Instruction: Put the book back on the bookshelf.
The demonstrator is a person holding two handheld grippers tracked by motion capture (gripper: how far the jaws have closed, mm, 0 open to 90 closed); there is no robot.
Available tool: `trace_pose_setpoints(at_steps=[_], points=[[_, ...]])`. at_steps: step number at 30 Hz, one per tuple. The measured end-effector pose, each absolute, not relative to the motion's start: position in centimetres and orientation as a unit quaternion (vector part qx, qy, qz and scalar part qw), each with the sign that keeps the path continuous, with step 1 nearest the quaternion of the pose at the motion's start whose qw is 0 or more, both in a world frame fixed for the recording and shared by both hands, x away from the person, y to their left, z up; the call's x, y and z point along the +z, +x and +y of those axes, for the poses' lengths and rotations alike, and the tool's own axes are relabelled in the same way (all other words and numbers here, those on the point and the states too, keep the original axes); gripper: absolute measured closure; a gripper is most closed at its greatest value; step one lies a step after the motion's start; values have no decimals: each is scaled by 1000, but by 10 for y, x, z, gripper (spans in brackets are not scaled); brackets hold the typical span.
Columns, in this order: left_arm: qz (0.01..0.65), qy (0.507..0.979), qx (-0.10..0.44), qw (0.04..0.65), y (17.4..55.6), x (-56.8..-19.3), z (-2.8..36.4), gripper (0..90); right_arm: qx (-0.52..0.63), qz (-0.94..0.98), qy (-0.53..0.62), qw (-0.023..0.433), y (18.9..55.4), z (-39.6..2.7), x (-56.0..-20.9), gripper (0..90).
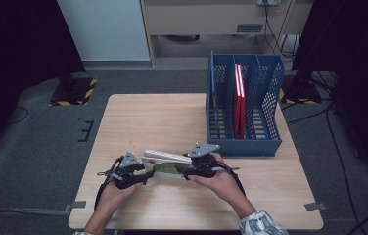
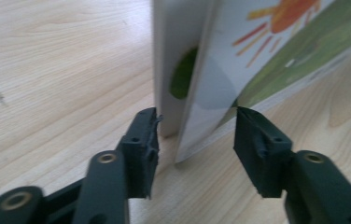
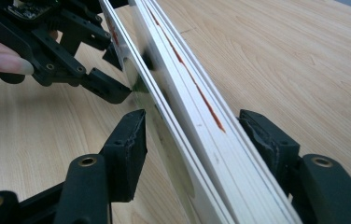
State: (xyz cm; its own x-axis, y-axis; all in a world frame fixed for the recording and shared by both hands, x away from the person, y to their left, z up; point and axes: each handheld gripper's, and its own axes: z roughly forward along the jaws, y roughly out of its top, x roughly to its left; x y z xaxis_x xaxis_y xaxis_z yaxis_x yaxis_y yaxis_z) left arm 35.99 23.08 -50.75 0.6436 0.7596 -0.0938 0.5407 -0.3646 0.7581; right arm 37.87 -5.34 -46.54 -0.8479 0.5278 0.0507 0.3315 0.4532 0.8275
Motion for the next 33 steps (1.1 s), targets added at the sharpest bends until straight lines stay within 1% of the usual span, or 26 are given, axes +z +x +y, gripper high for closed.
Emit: trace_pose_setpoints(at_steps=[3,8,15,23,29,33], points=[[405,809,139,403,360,-506,234,455,457,846,254,105,380,-52,-466,448],[415,798,145,413,361,-503,239,351,455,848,253,103,381,-49,-465,456],[420,793,147,417,362,-502,242,312,453,851,247,101,383,-49,-465,460],[426,794,149,407,365,-504,247,168,451,853,242,99,385,-48,-465,468],[447,783,150,406,367,-504,254,117,451,855,237,96,385,-47,-464,511],[458,774,153,411,368,-503,259,105,451,856,234,93,385,-46,-464,530]])
